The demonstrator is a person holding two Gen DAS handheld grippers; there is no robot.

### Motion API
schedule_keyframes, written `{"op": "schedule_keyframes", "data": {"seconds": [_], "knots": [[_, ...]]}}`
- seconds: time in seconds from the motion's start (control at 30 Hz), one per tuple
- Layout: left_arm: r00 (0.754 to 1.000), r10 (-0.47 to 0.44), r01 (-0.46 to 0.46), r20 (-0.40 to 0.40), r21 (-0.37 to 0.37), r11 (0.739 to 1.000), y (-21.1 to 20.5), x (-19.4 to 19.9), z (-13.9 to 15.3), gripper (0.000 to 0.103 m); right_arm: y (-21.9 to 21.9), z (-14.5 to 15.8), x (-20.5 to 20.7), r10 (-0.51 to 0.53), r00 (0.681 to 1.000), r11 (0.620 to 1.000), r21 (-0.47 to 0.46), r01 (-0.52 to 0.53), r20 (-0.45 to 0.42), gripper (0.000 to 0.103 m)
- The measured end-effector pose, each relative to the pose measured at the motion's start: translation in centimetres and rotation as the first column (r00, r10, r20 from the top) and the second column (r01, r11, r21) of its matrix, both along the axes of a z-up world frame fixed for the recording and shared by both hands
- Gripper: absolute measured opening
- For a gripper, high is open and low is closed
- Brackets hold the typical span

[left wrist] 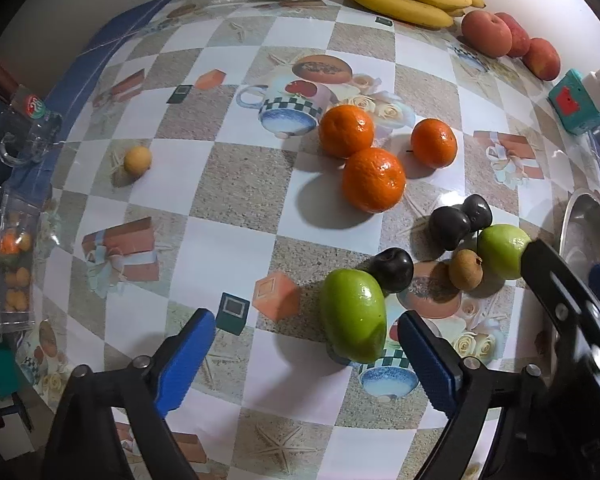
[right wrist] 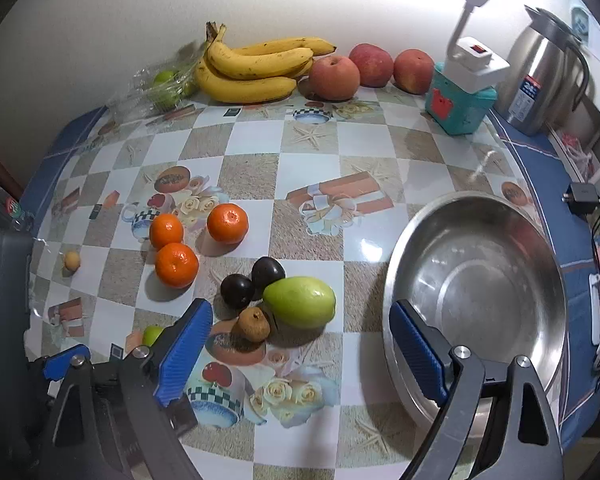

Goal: Organize fruits
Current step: 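Close the left gripper on the green mango and lift it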

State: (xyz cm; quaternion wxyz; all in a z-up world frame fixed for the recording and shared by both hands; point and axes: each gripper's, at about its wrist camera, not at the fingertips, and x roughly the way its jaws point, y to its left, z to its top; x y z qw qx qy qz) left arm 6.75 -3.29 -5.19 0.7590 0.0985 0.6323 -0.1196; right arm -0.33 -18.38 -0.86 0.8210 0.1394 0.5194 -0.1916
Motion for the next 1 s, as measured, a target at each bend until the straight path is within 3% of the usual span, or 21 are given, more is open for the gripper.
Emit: {"op": "schedule_keyframes", "data": {"seconds": [0.17,0.27,0.4,0.5,0.7,1.0], "knots": [[1.0,0.008,-0.008,-0.022,-0.029,1.0,0.0,1.0,-1.2,0.082,-0.1,-0.9,1.1,0.015,1.0,1.0,0.016,-0.014,-0.021,0.082],[0.999,-0.002,0.001,-0.035,-0.056,0.998,-0.3,1.1,-1.6,0.074,-0.3,-1.6,1.5,0.014,1.0,0.999,0.04,-0.013,-0.028,0.066],[0.998,-0.019,0.013,-0.06,-0.1,0.995,-1.2,1.1,-2.0,0.055,-0.8,-2.6,1.9,0.008,0.999,0.998,0.065,-0.005,-0.042,0.063],[0.997,-0.025,0.016,-0.077,-0.123,0.992,-2.0,0.7,-2.0,0.047,-1.2,-3.4,2.0,0.0,0.999,0.995,0.095,0.004,-0.047,0.059],[0.995,-0.041,0.03,-0.095,-0.12,0.992,-3.5,0.3,-2.9,0.041,-1.7,-4.0,2.3,-0.019,0.998,0.996,0.086,0.024,-0.058,0.059],[0.995,-0.029,0.018,-0.091,-0.123,0.992,-4.3,-0.1,-3.6,0.041,-2.2,-4.5,2.3,-0.032,0.997,0.998,0.06,0.036,-0.071,0.056]]}}
